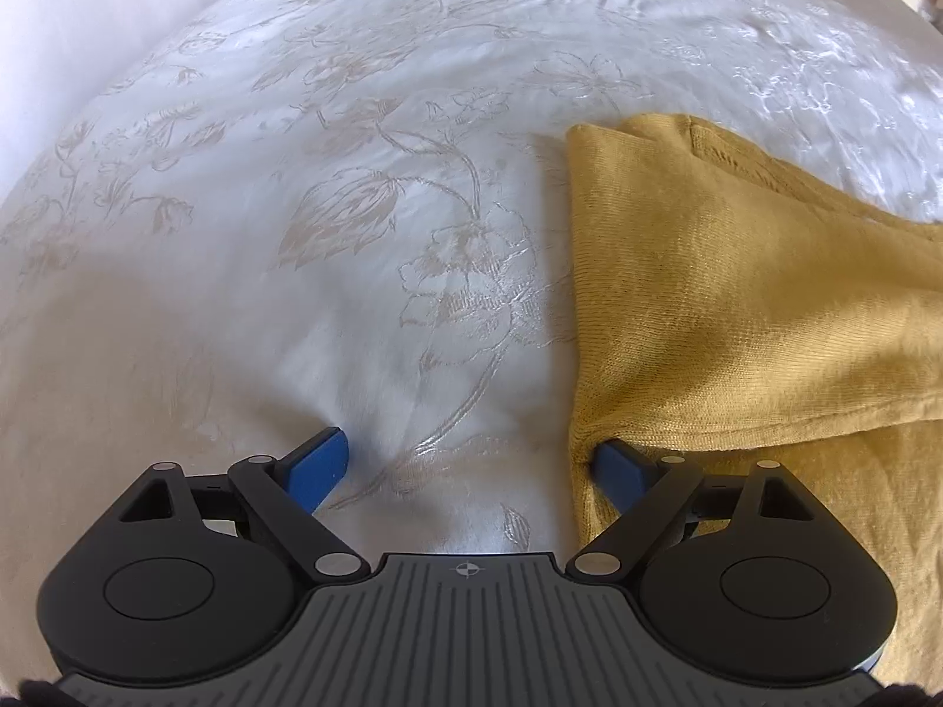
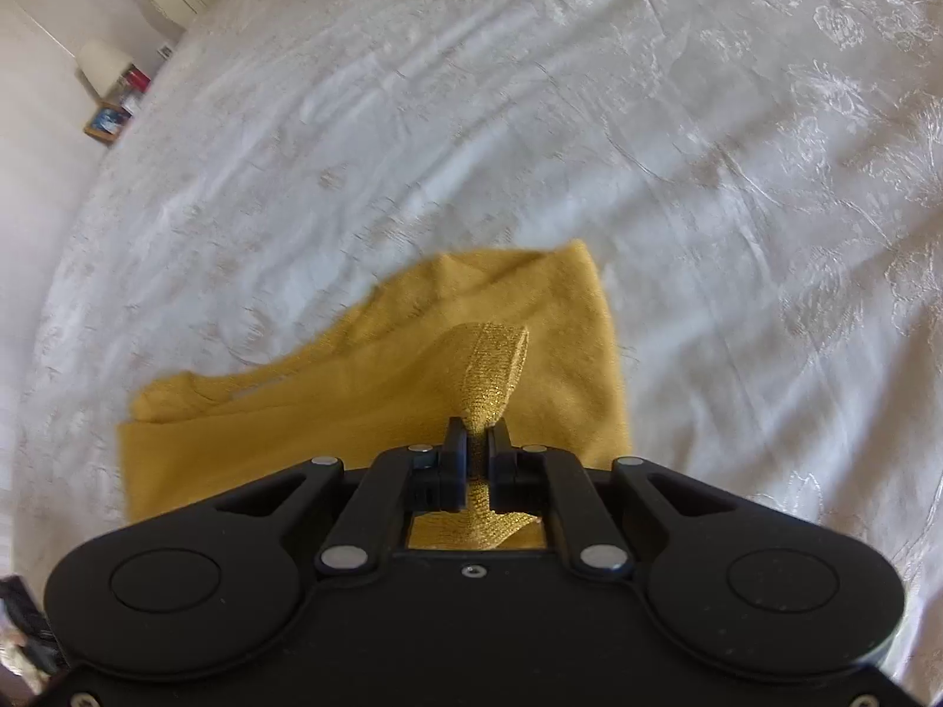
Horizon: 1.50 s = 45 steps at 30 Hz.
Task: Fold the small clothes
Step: 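Grasp the sleeve cuff with the right gripper and lift it, then lay the held sleeve over the sweater body and open the right gripper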
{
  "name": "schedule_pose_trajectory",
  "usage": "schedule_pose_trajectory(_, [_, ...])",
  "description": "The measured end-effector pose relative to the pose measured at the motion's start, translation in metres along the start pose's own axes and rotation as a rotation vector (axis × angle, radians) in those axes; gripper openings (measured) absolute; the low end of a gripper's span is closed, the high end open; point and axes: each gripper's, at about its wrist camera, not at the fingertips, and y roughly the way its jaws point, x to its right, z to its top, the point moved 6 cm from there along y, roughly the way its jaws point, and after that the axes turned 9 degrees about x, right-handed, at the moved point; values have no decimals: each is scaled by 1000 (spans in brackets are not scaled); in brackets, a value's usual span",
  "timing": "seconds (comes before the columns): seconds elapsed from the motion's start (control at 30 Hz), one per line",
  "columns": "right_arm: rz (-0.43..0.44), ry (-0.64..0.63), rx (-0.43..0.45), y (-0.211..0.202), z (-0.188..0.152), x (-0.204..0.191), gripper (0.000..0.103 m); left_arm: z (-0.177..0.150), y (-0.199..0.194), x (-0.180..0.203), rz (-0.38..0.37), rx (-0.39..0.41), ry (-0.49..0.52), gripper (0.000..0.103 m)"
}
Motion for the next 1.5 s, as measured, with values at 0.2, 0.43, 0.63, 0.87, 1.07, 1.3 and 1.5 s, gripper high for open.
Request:
schedule_pose_trajectory(0.2, [-96, -60, -36, 14, -3, 14, 14, -3, 1, 0, -13, 2, 14, 89])
schedule_pose_trajectory(0.43, [-149, -126, -99, 38, -31, 26, 18, 13, -44, 7, -29, 63, 117, 83])
schedule_pose_trajectory(0.63, [-149, -158, -96, 40, -33, 21, 22, 47, -69, 46, -107, 192, 201, 83])
schedule_pose_trajectory(0.87, [-153, -177, -87, 39, -29, 24, 22, 63, -12, 92, -131, 132, 230, 83])
schedule_pose_trajectory(1.07, [-266, -184, -79, 35, -27, 42, 41, 37, 24, 59, -96, -14, 177, 86])
schedule_pose_trajectory(1.3, [-213, -281, 109, 13, -16, -2, 91, 53, -15, 53, -137, 84, 165, 83])
schedule_pose_trajectory(1.5, [-45, -363, 7, 59, -43, -66, 102, 55, -10, 105, -347, 16, 118, 85])
